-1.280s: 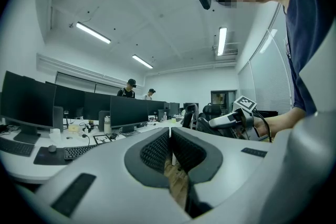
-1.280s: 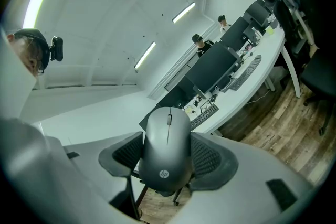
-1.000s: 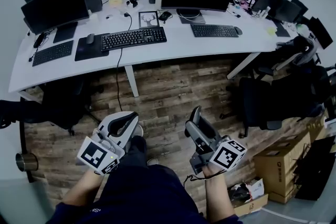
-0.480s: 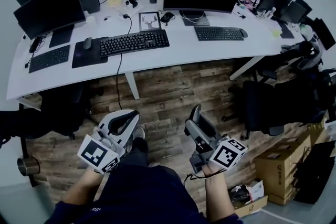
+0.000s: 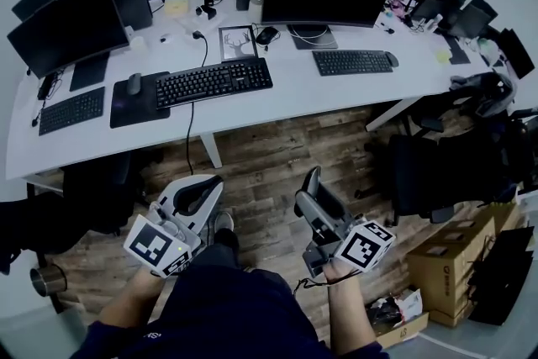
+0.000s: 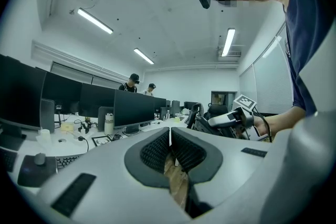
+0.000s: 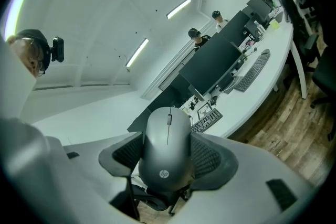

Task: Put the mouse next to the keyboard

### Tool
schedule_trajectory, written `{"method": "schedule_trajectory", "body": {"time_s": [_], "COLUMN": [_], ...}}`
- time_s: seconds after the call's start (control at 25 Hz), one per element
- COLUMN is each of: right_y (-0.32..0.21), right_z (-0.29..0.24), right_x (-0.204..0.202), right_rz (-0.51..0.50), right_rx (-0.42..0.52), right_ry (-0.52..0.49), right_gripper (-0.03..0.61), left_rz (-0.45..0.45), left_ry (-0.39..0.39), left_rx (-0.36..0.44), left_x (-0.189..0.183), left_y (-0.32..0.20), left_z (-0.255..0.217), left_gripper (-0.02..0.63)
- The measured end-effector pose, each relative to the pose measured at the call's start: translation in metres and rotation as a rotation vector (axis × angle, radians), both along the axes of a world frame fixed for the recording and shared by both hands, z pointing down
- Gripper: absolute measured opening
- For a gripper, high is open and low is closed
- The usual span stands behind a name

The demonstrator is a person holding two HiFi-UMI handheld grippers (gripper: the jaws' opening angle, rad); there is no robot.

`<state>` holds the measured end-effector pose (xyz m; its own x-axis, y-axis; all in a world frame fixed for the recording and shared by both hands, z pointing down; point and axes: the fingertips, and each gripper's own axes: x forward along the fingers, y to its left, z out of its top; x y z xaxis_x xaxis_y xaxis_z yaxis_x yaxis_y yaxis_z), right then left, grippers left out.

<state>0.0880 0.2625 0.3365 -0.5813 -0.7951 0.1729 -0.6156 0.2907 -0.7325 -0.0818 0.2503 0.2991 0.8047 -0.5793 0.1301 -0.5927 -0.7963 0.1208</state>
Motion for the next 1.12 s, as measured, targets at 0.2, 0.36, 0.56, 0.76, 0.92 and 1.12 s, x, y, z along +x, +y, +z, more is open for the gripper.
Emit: {"method": "schedule_trajectory", "body": {"time_s": [0.2,0.36,0.56,0.76,0.92,1.12], "right_y": [-0.03,-0.052,-0.08,-0.107,-0.122,-0.136], "right_z": [0.001,0.001,0.001,0.002,0.003,0.001], "right_x": [-0.012,-0.022,-0.031,-0.042,-0.048,-0.056], "right_rz": [0.007,0.013,0.025,0.037,0.046,0.047], "right_rx": [-0.009,-0.011,-0.012,-0.013,-0.015,-0.016], "right_ry": [0.006,0.011,0.012,0.017,0.02,0.025], "right_gripper": [0.288,0.288,0.288,0.288,0.288,0.288], "left_rz": [0.011,0.014,0.03,0.045,0.054,0.057], "left_ry": [0.005,0.01,0.012,0.011,0.012,0.016], "left_rx": [-0.009,-0.011,-0.009,-0.004,-0.003,-0.005], "left_x": [-0.01,-0.021,-0.03,-0.04,-0.047,-0.054], "left_y": [-0.031,-0.055,-0.086,-0.114,-0.13,-0.144], "left_z": [0.003,0.005,0.005,0.006,0.006,0.006], "left_gripper": [0.038,0.038,0.038,0.038,0.038,0.038]}}
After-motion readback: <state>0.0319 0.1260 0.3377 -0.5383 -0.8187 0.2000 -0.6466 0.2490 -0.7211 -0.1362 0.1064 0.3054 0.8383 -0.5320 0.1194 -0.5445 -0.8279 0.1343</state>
